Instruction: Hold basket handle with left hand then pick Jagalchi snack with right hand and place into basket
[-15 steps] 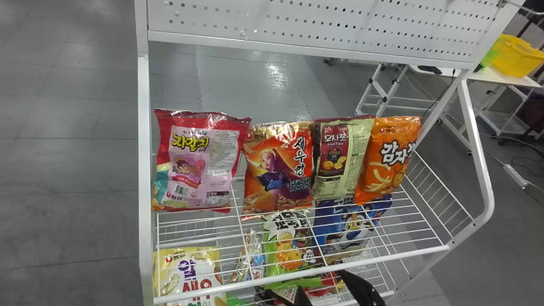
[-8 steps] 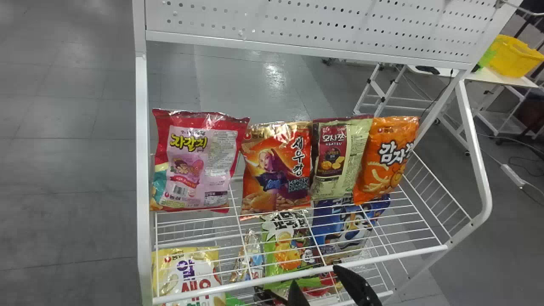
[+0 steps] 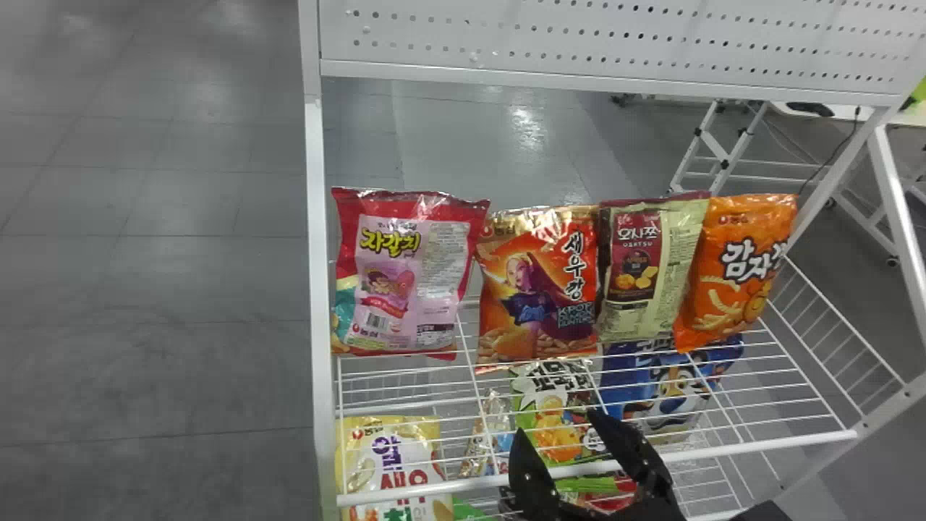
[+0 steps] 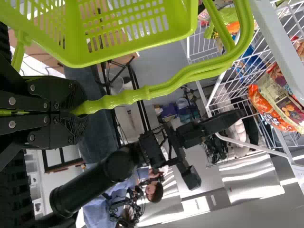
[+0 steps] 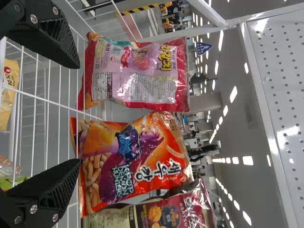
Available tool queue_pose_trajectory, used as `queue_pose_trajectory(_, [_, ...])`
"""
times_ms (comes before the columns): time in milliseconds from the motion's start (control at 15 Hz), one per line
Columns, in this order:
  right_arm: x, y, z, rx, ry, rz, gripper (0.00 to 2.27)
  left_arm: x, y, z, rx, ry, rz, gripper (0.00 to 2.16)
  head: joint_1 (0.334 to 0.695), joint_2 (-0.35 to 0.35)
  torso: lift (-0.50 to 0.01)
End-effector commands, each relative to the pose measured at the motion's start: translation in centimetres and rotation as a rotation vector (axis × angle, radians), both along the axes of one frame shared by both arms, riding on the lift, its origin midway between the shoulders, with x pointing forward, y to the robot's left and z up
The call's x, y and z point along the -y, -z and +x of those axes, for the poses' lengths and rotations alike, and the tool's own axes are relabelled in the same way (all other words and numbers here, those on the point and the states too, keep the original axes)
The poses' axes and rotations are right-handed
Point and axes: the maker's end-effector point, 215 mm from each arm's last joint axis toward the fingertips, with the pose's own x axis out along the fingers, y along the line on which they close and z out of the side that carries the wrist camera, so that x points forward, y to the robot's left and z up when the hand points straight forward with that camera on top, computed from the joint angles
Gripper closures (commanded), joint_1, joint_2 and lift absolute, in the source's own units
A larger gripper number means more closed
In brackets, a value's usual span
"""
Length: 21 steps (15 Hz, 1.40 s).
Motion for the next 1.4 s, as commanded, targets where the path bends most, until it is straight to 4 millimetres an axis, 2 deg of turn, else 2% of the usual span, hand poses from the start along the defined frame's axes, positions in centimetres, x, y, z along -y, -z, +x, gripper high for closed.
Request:
queue_pose_trajectory(0, [-1.5,-0.4,1.5,-0.007,-0.014,0.013,0.11,0.0,-0.2,-0.1,0.002,0.007,-0.006,2.15,0.695,-0.151,-0.008])
queue_pose_trajectory(467, [-4.3,-2.6,6.7,0.033,0.018,-0.008,0.11,-0.5,-0.3,-0.2,0.006,0.026,0.009,2.15,0.695,-0.055,-0.008])
queue_pose_trajectory(733, [-6.4,-2.6,9.2,0.032,0.015,-0.006,0.11,-0.7,-0.3,-0.3,0.007,0.036,0.012,2.15,0.695,-0.003,-0.008])
queue_pose_trajectory(1000, [-9.4,-1.4,11.1,-0.015,-0.031,-0.007,0.11,-0.8,-0.2,-0.4,0.004,0.038,0.016,2.15,0.695,0.053,-0.008])
queue_pose_trajectory(1200, [-10.6,-0.7,12.7,-0.027,-0.042,-0.018,0.11,-1.0,-0.2,-0.4,0.004,0.042,0.019,2.15,0.695,0.088,-0.008])
queue_pose_trajectory(1333, [-11.4,-1.2,13.8,-0.017,-0.045,-0.025,0.11,-1.0,-0.2,-0.4,0.004,0.042,0.021,2.15,0.695,0.104,-0.008])
